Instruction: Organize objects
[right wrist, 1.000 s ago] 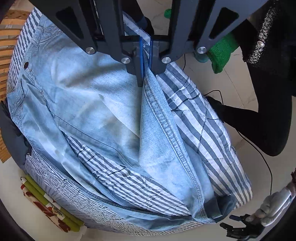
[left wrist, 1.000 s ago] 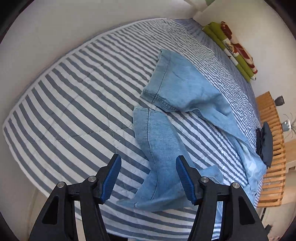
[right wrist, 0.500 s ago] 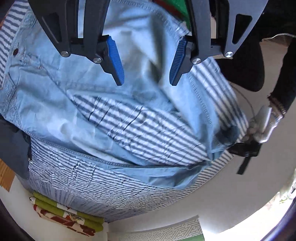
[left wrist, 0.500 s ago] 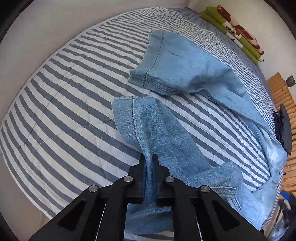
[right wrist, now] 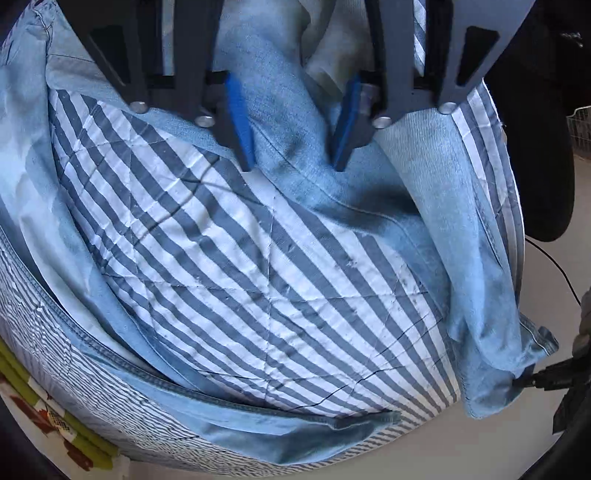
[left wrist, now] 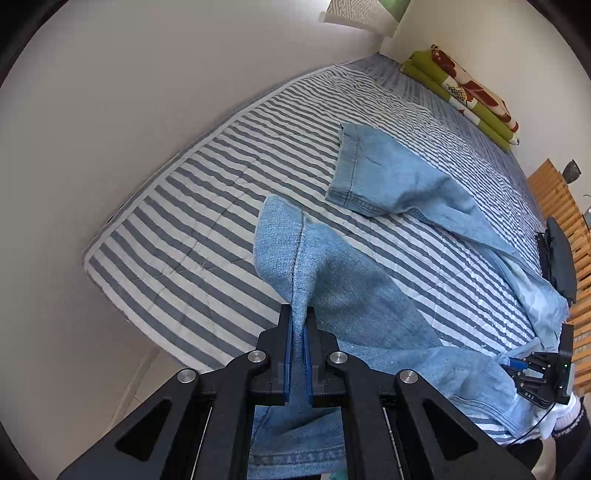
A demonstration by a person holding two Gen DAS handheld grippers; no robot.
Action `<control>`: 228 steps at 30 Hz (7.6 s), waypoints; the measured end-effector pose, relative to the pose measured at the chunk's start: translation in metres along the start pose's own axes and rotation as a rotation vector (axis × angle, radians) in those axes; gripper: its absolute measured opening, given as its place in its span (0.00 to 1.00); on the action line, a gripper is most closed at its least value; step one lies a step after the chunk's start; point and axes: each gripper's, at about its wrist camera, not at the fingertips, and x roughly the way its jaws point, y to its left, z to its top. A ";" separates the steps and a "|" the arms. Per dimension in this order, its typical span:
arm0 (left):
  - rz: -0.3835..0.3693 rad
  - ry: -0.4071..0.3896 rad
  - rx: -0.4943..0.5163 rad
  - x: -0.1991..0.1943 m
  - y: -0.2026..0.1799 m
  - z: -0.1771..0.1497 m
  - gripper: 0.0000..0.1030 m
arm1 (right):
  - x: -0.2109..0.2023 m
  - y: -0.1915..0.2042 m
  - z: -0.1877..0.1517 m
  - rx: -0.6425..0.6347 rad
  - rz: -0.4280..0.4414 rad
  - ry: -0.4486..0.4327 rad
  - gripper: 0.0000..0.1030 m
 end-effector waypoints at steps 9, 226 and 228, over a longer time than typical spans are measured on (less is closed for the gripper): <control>0.014 -0.112 0.086 -0.024 -0.022 0.020 0.06 | -0.104 -0.032 0.006 0.198 -0.149 -0.308 0.05; -0.088 -0.022 -0.105 0.069 0.027 -0.059 0.07 | 0.052 0.151 0.344 -0.223 0.269 -0.091 0.07; -0.090 -0.013 -0.107 0.073 0.028 -0.061 0.07 | 0.068 0.147 0.352 -0.181 0.281 -0.041 0.18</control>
